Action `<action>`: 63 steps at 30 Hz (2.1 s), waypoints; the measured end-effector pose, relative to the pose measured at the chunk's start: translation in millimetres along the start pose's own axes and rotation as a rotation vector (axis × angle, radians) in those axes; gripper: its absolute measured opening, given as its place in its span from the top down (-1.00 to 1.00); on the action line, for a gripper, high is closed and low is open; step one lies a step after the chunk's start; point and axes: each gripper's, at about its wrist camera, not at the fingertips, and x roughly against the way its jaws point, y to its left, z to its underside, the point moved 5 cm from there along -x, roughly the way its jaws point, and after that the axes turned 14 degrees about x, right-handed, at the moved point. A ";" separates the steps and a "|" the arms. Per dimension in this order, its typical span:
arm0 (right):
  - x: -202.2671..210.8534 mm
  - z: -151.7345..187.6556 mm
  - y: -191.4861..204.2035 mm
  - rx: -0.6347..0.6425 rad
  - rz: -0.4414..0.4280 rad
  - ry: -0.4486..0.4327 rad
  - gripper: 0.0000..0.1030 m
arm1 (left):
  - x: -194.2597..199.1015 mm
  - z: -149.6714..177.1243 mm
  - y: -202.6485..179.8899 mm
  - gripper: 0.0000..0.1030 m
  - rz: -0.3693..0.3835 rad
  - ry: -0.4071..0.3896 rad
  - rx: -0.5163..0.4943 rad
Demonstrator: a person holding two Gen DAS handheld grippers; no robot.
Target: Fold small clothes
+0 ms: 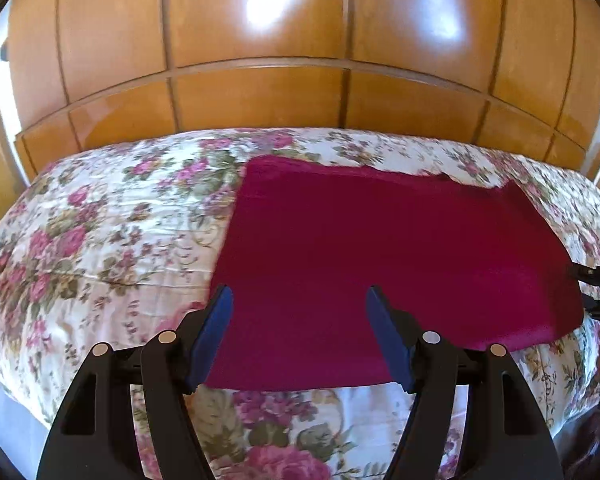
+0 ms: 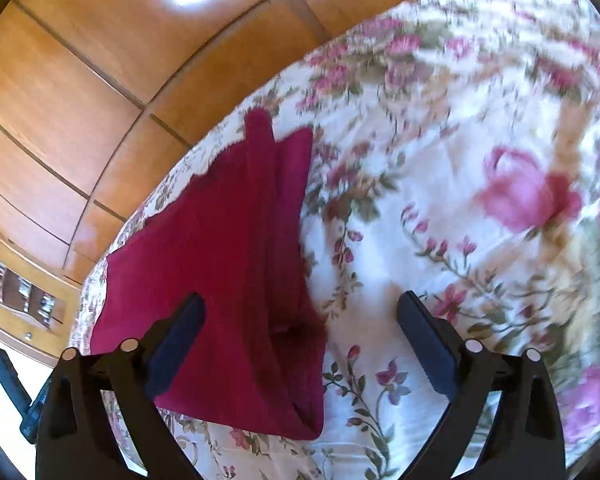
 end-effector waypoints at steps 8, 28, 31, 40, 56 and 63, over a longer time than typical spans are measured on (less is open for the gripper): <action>-10.3 3.4 15.4 0.061 -0.085 0.036 -0.53 | -30.0 10.6 -22.5 -0.32 0.020 0.074 -0.062; 13.2 -54.0 205.8 0.429 -0.223 -0.039 0.59 | -59.7 6.3 3.4 -0.32 0.275 0.243 0.118; -2.3 -48.9 253.5 0.517 -0.248 -0.014 0.59 | -49.2 -3.6 21.9 -0.32 0.343 0.242 0.224; -92.5 19.7 362.3 0.744 -0.277 0.157 0.60 | -14.6 -28.9 122.0 -0.32 0.329 0.142 0.452; -42.1 50.3 323.5 0.679 -0.369 0.117 -0.37 | -18.2 -51.0 115.1 -0.32 0.560 0.278 0.554; -29.7 47.0 266.0 0.625 -0.147 0.071 -0.30 | -33.4 -62.5 73.5 -0.42 0.490 0.332 0.440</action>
